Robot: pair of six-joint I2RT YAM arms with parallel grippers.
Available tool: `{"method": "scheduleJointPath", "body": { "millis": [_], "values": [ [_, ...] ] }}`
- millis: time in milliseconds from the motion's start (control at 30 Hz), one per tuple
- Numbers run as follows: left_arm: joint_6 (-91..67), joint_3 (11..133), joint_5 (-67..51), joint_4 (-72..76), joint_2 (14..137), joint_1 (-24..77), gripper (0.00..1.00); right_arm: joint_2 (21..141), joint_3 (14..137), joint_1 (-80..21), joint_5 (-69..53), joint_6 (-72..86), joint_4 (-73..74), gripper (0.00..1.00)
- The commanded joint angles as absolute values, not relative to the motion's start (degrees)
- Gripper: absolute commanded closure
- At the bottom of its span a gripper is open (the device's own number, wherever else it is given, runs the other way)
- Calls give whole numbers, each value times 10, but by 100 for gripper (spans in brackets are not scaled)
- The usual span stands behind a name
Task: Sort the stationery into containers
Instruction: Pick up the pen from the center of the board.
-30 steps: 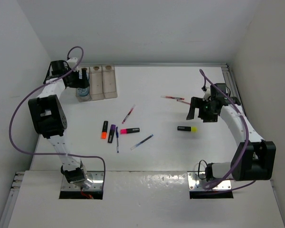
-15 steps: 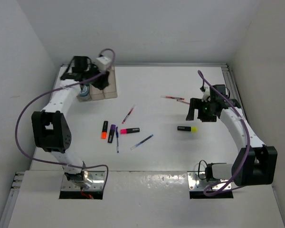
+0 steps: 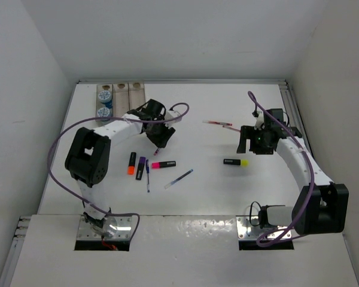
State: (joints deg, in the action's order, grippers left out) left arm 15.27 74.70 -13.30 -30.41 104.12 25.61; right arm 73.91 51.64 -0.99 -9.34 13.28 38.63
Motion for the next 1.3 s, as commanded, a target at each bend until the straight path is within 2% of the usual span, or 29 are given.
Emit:
{"method": "scheduleJointPath", "body": {
  "millis": [0, 133, 400, 667, 700, 733, 867, 1033, 1267],
  "values": [
    [117, 757, -97, -308, 1062, 265, 47, 732, 517, -11, -75, 118, 359, 19],
    [112, 772, -79, -316, 1095, 274, 54, 740, 516, -12, -69, 113, 351, 23],
    [91, 798, -34, -310, 1140, 283, 63, 744, 511, -15, -67, 117, 342, 25],
    [77, 816, -9, -320, 1172, 285, 88, 740, 508, -17, -68, 119, 341, 25],
    [76, 815, -11, -321, 1171, 281, 97, 740, 507, -17, -67, 119, 341, 25],
    [75, 816, -18, -322, 1166, 279, 100, 740, 507, -17, -67, 119, 340, 26],
    [55, 814, -73, -291, 1083, 245, 100, 737, 504, -17, -69, 119, 340, 25],
    [-36, 885, -49, -261, 1007, 159, 100, 737, 500, -18, -75, 124, 338, 25],
    [-96, 1034, 64, -307, 1087, 75, 100, 739, 503, -30, -84, 129, 330, 25]
  ]
}}
